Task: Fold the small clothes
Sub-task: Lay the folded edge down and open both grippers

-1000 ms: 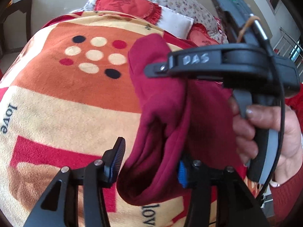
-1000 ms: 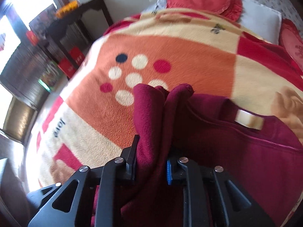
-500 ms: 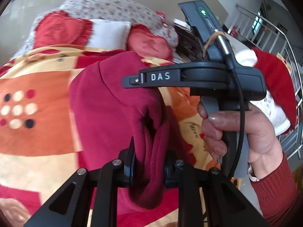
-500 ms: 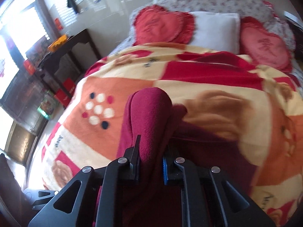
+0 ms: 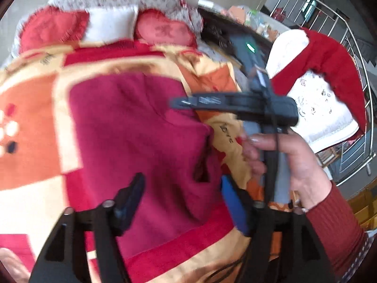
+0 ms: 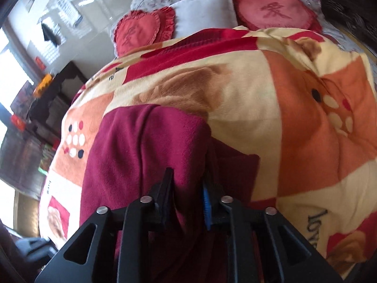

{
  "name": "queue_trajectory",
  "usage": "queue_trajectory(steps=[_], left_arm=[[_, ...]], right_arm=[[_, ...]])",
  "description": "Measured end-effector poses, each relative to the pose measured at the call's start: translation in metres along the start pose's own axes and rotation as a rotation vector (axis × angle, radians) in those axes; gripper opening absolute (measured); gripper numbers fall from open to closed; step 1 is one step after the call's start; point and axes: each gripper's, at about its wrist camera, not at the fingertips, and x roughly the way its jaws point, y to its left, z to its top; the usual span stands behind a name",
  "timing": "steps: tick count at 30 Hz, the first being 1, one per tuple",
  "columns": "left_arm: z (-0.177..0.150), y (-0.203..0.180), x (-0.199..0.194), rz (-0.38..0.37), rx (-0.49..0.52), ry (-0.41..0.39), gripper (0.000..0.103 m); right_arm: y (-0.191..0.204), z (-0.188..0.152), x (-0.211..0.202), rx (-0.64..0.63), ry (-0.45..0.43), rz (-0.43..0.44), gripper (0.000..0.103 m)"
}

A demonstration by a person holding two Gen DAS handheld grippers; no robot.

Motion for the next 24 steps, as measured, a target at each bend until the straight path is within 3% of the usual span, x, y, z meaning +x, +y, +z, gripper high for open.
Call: queue_trajectory(steps=[3, 6, 9, 17, 19, 20, 21, 24], left_arm=[[-0.004, 0.018, -0.019, 0.1, 0.003, -0.052, 0.079], [-0.008, 0.038, -0.015, 0.166, -0.038, -0.038, 0.079], [-0.014, 0.045, -0.003, 0.19, -0.063, -0.014, 0.079], [-0.031, 0.044, 0.025, 0.214, -0.062, 0.04, 0.079], [-0.031, 0.041, 0.028, 0.218, -0.06, 0.041, 0.079], [-0.03, 0.04, 0.028, 0.216, -0.061, 0.044, 0.079], [-0.028, 0.038, 0.028, 0.215, -0.06, 0.046, 0.079], [-0.023, 0.029, 0.02, 0.217, -0.038, 0.019, 0.079]], right_arm=[[0.006, -0.007, -0.025, 0.025, -0.028, 0.003, 0.019], [0.016, -0.022, -0.031, 0.031, 0.023, 0.051, 0.036], [0.022, -0.04, -0.03, 0.054, 0.087, 0.044, 0.036], [0.005, -0.062, -0.016, 0.182, 0.109, 0.111, 0.04], [0.003, -0.065, -0.015, 0.19, 0.09, 0.168, 0.034], [0.004, -0.066, -0.014, 0.174, 0.079, 0.168, 0.014], [0.004, -0.067, -0.017, 0.159, 0.065, 0.146, 0.007], [0.009, -0.072, -0.044, 0.101, -0.019, 0.106, 0.003]])
